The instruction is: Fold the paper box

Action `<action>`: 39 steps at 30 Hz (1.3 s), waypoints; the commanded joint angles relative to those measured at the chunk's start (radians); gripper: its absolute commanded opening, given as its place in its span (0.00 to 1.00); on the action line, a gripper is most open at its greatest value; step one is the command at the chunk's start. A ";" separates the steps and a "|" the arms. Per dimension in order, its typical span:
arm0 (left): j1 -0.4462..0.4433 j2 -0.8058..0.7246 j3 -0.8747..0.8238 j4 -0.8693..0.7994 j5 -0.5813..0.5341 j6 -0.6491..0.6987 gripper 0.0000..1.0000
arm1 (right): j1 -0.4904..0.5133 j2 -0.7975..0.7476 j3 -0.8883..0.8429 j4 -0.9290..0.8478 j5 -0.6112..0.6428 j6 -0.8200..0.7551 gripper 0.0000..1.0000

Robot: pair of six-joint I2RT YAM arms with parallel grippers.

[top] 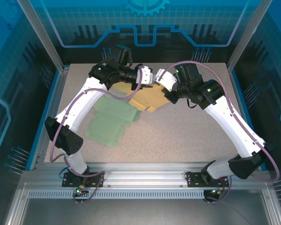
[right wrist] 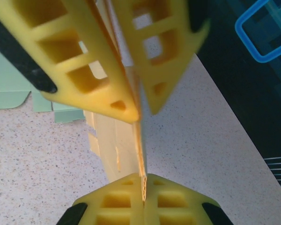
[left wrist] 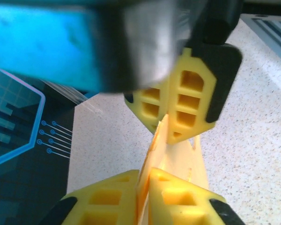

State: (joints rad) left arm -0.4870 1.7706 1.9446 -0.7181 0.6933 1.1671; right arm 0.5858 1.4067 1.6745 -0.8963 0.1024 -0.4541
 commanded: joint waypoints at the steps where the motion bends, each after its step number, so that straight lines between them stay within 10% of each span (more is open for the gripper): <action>1: 0.001 0.007 0.027 -0.008 0.008 0.015 0.00 | 0.023 -0.023 -0.005 0.046 -0.013 0.000 0.00; 5: 0.001 0.000 0.022 0.017 0.012 -0.001 0.00 | 0.022 -0.029 -0.023 0.066 0.010 0.007 0.07; 10: 0.020 -0.031 -0.027 0.152 0.034 -0.123 0.00 | -0.052 -0.103 -0.106 0.158 -0.052 0.054 0.52; 16: 0.121 -0.127 -0.172 0.482 0.204 -0.481 0.00 | -0.299 -0.367 -0.420 0.461 -0.447 0.205 1.00; 31: 0.264 -0.273 -0.608 1.688 0.311 -1.431 0.00 | -0.436 -0.350 -0.701 0.891 -0.815 0.457 1.00; 39: 0.304 -0.157 -0.562 2.010 0.323 -1.763 0.00 | -0.417 -0.263 -0.662 0.959 -0.952 0.506 0.77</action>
State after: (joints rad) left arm -0.1875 1.5772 1.3476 1.1023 0.9813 -0.4107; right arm 0.1627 1.1305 0.9737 -0.0067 -0.7727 0.0200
